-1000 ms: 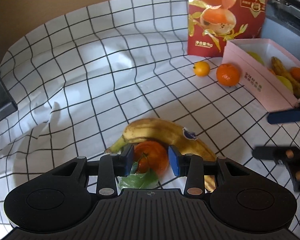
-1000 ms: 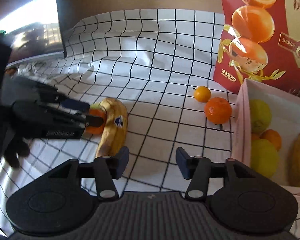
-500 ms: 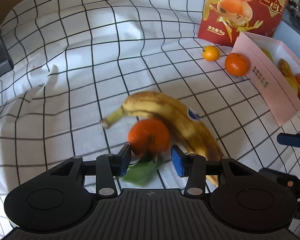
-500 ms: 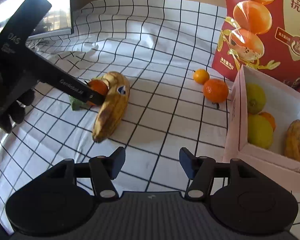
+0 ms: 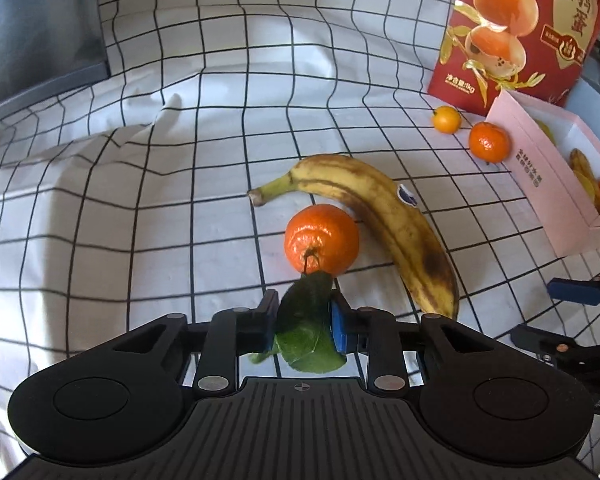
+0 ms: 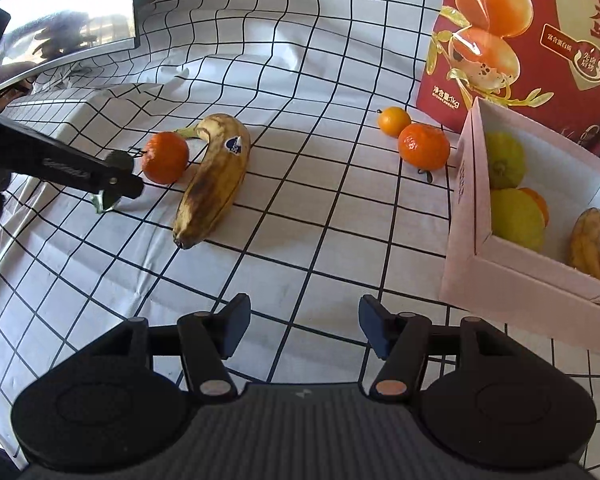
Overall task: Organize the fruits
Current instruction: 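Grasp the leafy tangerine with the left gripper and lift it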
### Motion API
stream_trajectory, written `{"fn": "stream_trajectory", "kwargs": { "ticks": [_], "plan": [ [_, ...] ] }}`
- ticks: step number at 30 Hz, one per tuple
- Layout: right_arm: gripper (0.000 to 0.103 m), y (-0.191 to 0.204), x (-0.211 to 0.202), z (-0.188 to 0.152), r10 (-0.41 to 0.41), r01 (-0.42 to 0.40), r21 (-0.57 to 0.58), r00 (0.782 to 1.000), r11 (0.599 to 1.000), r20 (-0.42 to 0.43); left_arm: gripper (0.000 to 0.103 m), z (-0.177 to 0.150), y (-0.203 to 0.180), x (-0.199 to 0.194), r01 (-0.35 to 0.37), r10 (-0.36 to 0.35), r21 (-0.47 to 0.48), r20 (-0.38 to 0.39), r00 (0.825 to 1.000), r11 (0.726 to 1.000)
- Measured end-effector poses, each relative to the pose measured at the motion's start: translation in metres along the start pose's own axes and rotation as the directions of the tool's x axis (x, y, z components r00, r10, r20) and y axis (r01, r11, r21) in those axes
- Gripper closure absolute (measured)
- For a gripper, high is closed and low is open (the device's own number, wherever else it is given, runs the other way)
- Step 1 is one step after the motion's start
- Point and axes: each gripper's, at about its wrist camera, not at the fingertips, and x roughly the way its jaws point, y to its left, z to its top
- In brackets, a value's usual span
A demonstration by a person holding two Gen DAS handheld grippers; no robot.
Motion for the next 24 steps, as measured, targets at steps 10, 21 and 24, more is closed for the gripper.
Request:
{"fn": "stream_trajectory", "kwargs": {
  "ticks": [10, 21, 24],
  "plan": [
    [0.031, -0.003, 0.006, -0.005, 0.0, 0.0, 0.007, 1.0, 1.0, 0.012, 0.07, -0.004, -0.006, -0.017, 0.048, -0.048, 0.013, 0.034, 0.998, 0.999],
    [0.01, -0.01, 0.005, -0.019, -0.038, 0.034, 0.052, 0.997, 0.998, 0.07, 0.07, 0.008, -0.013, -0.042, 0.025, -0.033, 0.059, 0.135, 0.99, 0.998],
    [0.004, -0.012, 0.005, -0.026, -0.055, 0.048, 0.07, 0.993, 0.996, 0.106, 0.07, 0.017, -0.02, -0.034, 0.018, -0.03, 0.073, 0.167, 0.986, 0.997]
  ]
}}
